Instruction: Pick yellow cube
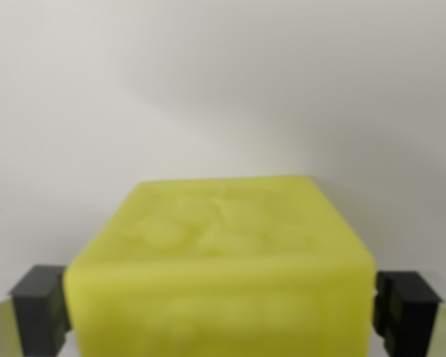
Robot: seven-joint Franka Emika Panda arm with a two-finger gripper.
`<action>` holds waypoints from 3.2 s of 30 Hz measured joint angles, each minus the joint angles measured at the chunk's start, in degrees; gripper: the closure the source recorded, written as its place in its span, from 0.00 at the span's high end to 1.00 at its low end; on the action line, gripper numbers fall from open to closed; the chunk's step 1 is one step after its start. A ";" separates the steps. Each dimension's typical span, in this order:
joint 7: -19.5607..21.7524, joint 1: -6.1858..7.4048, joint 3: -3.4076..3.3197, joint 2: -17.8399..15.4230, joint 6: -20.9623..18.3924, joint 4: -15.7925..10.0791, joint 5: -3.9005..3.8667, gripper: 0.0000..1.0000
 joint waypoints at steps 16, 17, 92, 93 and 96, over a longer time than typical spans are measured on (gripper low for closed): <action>-0.13 -0.03 0.02 -1.18 -0.78 -0.37 -0.01 0.00; -0.15 -0.03 0.02 -1.57 -1.04 -0.49 0.01 0.00; -1.00 0.14 0.02 -25.78 -24.76 -1.03 1.17 0.00; -1.00 0.14 0.02 -26.03 -25.11 -0.92 1.18 0.00; -1.02 0.14 0.02 -26.74 -26.16 -0.61 1.20 0.00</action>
